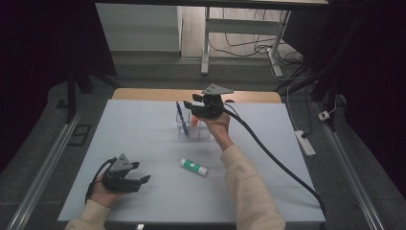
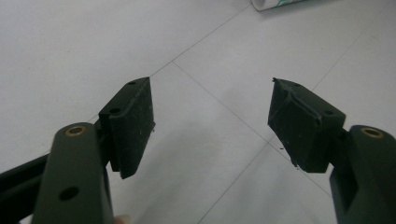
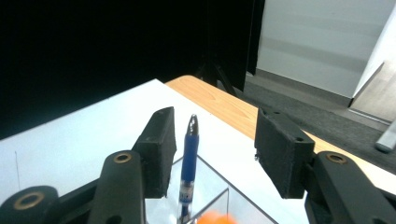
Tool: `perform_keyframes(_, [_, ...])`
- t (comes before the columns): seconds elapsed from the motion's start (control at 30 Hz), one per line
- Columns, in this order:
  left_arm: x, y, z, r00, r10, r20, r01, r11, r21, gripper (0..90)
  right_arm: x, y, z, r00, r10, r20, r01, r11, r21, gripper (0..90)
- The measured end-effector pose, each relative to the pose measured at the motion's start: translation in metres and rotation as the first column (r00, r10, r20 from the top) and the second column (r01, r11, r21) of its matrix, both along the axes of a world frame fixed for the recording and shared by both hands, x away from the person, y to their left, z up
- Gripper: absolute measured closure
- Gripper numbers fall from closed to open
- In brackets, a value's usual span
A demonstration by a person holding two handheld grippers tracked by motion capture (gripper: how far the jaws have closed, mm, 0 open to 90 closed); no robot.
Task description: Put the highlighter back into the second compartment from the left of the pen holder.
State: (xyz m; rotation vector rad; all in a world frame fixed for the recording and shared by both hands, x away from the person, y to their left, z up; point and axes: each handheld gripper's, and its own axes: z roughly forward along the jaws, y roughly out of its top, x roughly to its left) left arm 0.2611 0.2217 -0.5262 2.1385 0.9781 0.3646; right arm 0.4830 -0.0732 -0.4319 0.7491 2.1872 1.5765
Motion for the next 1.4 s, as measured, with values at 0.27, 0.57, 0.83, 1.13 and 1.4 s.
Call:
perform_keyframes(0.27, [0.000, 0.000, 0.000, 1.0000, 0.001, 0.000, -0.001, 1.0000, 0.002, 31.2, -0.010, -0.010, 0.004, 0.9994, 0.014, -0.032, -0.015, 1.000, -0.017, 46.9])
perform_keyframes(0.57, [0.000, -0.001, 0.000, 1.0000, 0.004, -0.001, -0.004, 1.0000, 0.009, 31.3, -0.025, -0.029, 0.003, 0.9986, 0.027, -0.045, -0.028, 0.999, -0.034, 47.0])
perform_keyframes(0.83, [-0.001, -0.002, 0.000, 1.0000, 0.006, 0.001, -0.006, 0.9999, 0.011, 31.2, -0.045, -0.048, 0.002, 0.9980, 0.025, -0.058, -0.028, 0.999, -0.045, 47.0])
perform_keyframes(1.13, [-0.001, -0.002, 0.000, 1.0000, 0.008, 0.000, -0.008, 0.9999, 0.015, 31.1, -0.071, -0.069, -0.004, 0.9975, 0.043, -0.057, -0.046, 0.997, -0.062, 46.6])
perform_keyframes(1.4, [-0.001, -0.002, 0.000, 0.9999, 0.012, -0.001, -0.012, 0.9998, 0.017, 31.0, -0.093, -0.087, -0.012, 0.9980, 0.041, -0.048, -0.045, 0.996, -0.072, 45.0])
